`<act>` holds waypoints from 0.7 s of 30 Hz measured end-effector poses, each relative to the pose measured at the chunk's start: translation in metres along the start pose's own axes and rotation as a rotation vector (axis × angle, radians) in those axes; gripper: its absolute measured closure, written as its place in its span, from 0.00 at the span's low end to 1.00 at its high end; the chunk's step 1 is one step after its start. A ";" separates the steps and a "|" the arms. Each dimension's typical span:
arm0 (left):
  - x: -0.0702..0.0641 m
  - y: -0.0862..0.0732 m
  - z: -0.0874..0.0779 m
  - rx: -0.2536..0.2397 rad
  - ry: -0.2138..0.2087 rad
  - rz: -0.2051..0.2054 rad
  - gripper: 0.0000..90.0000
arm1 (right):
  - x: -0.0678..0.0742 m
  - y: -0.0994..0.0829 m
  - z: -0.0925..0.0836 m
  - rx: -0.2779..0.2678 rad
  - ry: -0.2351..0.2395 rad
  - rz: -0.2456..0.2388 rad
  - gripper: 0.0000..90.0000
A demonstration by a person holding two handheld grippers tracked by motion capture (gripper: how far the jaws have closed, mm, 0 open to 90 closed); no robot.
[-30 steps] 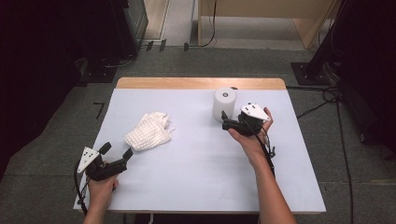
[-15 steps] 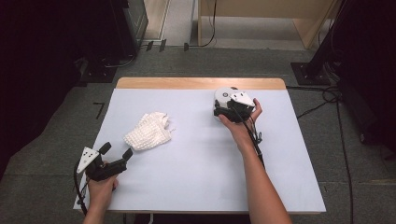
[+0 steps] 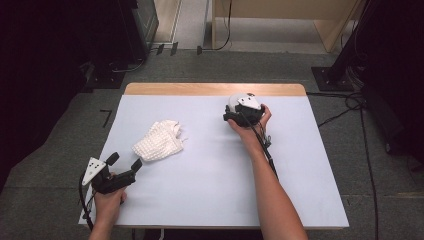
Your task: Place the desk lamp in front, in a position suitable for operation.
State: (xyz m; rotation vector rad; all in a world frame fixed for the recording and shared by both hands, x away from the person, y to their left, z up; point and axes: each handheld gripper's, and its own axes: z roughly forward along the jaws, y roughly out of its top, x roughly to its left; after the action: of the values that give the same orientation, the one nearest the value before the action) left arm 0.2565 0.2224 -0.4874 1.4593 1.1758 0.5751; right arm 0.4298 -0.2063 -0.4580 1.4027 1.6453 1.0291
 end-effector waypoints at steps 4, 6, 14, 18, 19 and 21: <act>0.000 0.000 0.000 0.002 0.000 -0.001 0.00 | 0.011 0.002 -0.013 -0.004 -0.018 -0.019 0.09; 0.000 0.000 0.000 0.002 0.000 0.001 0.00 | 0.021 0.005 -0.025 -0.016 0.005 -0.014 0.09; -0.002 0.000 0.001 0.004 0.003 0.009 0.00 | 0.062 0.003 -0.072 -0.029 0.041 -0.005 0.09; -0.001 0.000 0.000 0.000 0.004 0.001 0.00 | 0.078 -0.001 -0.091 -0.031 0.070 -0.005 0.09; -0.001 0.000 0.000 0.000 0.003 0.000 0.00 | 0.083 -0.002 -0.094 -0.030 0.074 -0.012 0.09; -0.001 0.000 0.000 0.002 0.003 0.002 0.00 | 0.091 -0.005 -0.101 -0.026 0.085 -0.025 0.09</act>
State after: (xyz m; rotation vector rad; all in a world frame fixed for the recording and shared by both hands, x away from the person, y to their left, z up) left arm 0.2562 0.2212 -0.4873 1.4623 1.1779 0.5779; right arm 0.3241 -0.1282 -0.4238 1.3345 1.7004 1.1059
